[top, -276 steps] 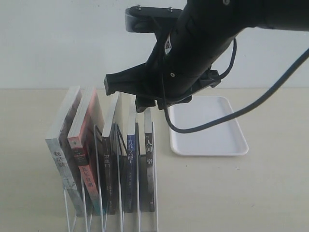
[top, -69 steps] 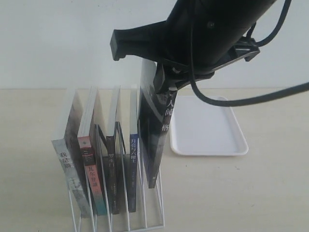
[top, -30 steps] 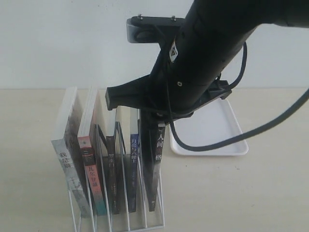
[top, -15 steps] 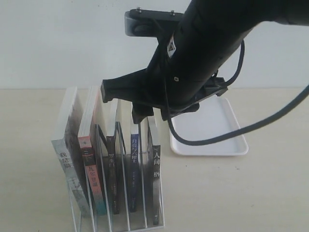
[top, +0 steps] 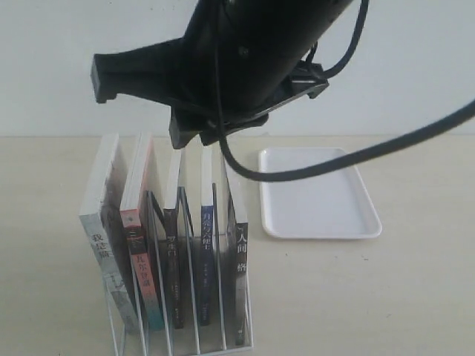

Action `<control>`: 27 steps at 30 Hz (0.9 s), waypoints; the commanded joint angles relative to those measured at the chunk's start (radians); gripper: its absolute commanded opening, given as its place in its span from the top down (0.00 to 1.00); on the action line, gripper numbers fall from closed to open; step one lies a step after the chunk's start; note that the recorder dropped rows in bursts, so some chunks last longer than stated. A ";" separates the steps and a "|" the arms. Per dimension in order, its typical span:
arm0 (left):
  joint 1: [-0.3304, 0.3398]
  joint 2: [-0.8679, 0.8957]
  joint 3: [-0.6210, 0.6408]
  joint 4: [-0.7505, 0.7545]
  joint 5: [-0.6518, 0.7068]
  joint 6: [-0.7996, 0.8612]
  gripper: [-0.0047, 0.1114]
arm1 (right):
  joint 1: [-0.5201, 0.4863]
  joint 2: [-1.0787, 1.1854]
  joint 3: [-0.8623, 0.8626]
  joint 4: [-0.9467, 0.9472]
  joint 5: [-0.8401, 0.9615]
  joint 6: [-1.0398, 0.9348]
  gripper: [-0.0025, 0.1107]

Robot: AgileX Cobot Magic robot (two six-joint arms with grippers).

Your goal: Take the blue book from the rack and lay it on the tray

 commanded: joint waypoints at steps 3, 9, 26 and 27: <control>0.001 -0.004 0.004 0.003 -0.001 0.004 0.92 | 0.000 0.112 -0.005 -0.090 0.000 0.035 0.62; 0.001 -0.004 0.004 0.003 -0.001 0.004 0.92 | 0.000 0.136 -0.005 -0.149 -0.004 0.072 0.62; 0.001 -0.004 0.004 0.003 -0.001 0.004 0.92 | 0.000 0.200 -0.003 -0.152 -0.021 0.092 0.62; 0.001 -0.004 0.004 0.003 -0.001 0.004 0.92 | 0.000 0.200 -0.003 -0.152 -0.021 0.092 0.62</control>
